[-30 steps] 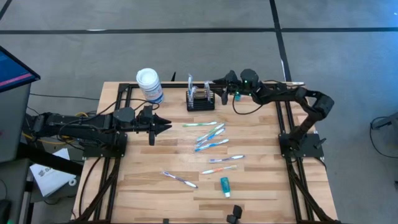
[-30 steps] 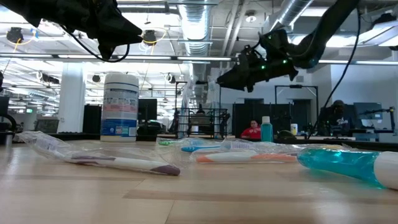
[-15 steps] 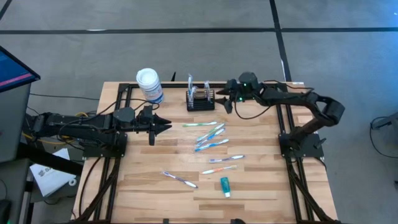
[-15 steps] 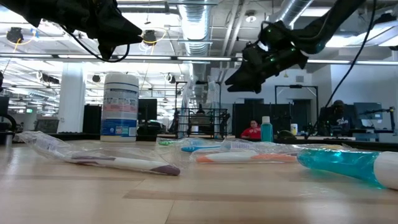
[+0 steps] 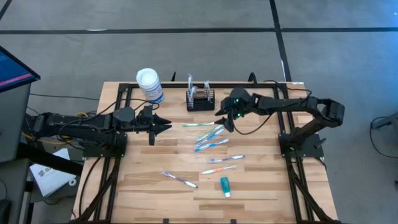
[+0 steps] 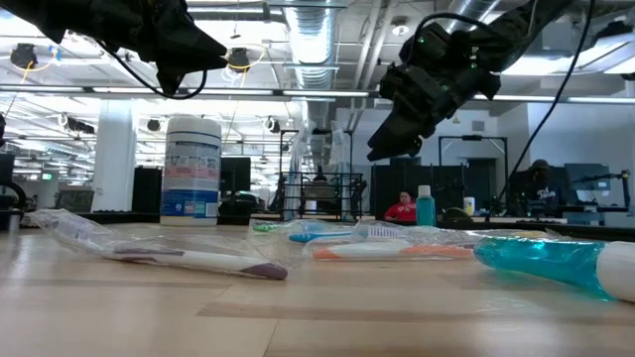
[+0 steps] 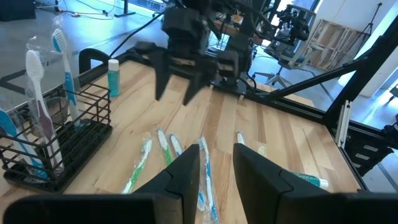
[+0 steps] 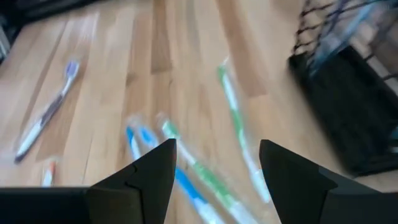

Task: Pick & Place toothbrushing station
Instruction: Put the bottom blue toothbrush into the black wire organizer

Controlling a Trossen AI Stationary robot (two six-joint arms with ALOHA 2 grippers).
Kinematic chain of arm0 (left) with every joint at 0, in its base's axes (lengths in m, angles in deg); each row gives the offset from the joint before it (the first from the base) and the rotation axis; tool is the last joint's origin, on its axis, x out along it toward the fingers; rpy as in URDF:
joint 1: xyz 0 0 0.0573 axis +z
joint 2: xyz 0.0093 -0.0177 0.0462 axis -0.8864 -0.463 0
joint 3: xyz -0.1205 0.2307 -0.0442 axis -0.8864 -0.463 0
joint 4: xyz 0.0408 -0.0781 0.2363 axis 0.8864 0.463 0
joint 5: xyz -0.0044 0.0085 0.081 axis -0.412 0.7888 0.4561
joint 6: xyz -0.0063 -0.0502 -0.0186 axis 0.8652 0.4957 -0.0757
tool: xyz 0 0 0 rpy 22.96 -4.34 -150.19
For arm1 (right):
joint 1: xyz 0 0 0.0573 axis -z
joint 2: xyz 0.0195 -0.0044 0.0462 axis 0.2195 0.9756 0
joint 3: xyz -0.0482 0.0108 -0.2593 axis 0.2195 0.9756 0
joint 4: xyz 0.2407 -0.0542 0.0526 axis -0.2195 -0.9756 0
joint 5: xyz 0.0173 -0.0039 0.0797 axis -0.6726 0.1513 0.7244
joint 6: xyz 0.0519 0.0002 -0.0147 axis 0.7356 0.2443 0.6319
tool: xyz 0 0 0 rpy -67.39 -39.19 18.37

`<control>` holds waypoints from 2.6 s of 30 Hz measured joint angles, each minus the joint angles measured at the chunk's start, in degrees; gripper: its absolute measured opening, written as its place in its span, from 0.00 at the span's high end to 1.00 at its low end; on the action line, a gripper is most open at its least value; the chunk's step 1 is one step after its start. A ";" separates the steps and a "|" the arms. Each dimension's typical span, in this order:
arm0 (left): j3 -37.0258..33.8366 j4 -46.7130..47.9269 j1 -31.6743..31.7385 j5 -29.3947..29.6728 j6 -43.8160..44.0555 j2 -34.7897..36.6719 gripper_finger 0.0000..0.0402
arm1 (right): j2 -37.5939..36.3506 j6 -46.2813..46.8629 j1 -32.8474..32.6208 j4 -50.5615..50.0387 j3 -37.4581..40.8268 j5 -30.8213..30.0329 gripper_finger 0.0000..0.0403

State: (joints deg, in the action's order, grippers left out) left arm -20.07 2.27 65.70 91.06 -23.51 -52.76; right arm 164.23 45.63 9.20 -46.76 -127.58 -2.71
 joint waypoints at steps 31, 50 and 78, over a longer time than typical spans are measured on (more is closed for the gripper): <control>0.00 0.01 0.00 0.00 0.00 0.00 0.77 | 0.48 -1.00 -19.67 -16.81 0.02 -25.44 0.45; 0.00 -0.09 0.01 0.00 0.00 0.02 0.77 | 13.82 -1.68 -22.24 -16.39 -4.73 -26.75 0.46; -2.80 -0.58 0.01 0.00 0.42 0.02 0.77 | 18.58 -7.25 -24.90 -34.60 -19.77 -28.76 0.98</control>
State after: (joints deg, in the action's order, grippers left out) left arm -22.88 1.69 65.71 91.06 -23.09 -52.75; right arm 182.81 38.38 -15.69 -81.36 -147.35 -31.47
